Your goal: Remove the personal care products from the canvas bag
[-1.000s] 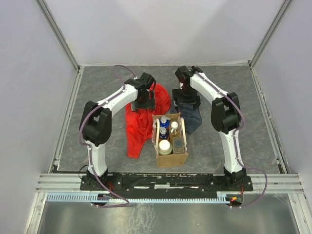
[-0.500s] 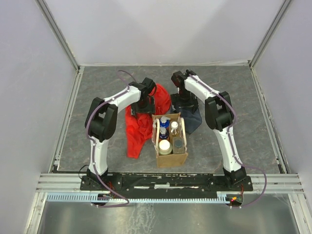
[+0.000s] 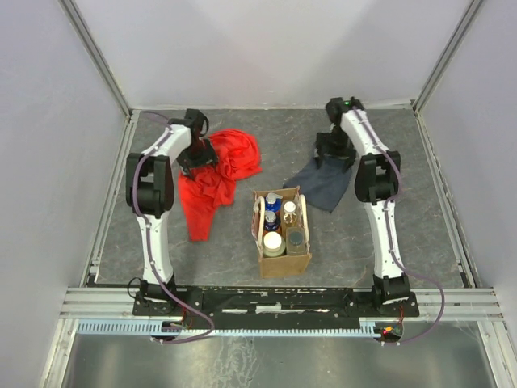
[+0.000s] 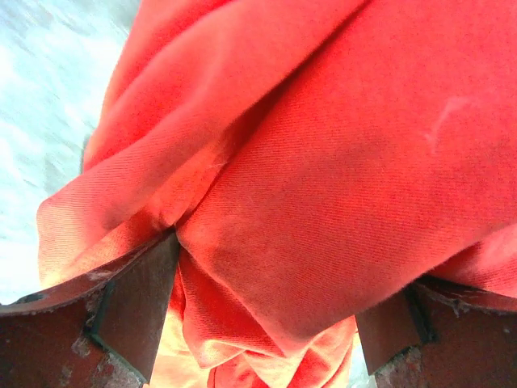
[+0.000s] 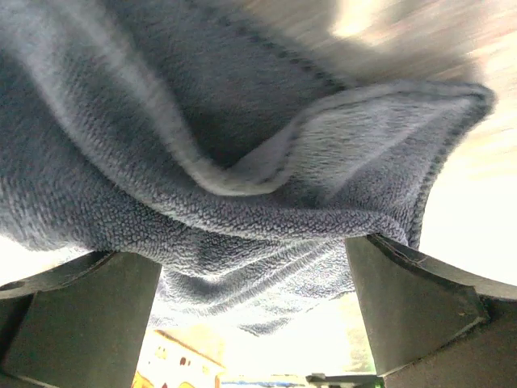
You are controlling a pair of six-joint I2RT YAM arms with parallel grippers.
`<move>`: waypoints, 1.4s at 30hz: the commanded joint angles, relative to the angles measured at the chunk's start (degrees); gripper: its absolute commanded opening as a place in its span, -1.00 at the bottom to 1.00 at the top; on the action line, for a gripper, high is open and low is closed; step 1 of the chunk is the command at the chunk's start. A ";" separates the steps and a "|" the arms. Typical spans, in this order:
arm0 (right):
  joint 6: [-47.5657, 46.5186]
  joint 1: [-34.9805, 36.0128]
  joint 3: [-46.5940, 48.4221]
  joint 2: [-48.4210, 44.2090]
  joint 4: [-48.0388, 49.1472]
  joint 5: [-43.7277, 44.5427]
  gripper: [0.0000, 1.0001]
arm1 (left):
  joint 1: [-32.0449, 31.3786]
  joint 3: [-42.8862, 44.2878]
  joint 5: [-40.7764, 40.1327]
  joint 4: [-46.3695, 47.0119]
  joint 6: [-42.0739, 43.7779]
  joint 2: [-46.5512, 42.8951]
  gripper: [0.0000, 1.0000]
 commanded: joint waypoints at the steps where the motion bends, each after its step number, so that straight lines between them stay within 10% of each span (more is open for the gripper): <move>1: 1.01 -10.06 5.56 5.45 3.58 5.25 1.00 | 5.62 8.71 0.69 -0.90 -2.48 3.94 0.77; 11: -0.88 -19.58 5.45 -0.32 10.11 17.31 1.00 | 11.73 29.51 -5.39 -8.62 -2.01 14.30 0.73; 32: -0.51 -2.82 -19.93 -22.35 13.65 0.46 0.99 | -2.42 -2.18 3.28 3.35 0.74 -19.33 0.82; 42: 2.17 5.71 -52.09 -57.97 27.60 4.85 1.00 | -12.58 -21.91 0.58 9.88 -5.17 -38.02 0.80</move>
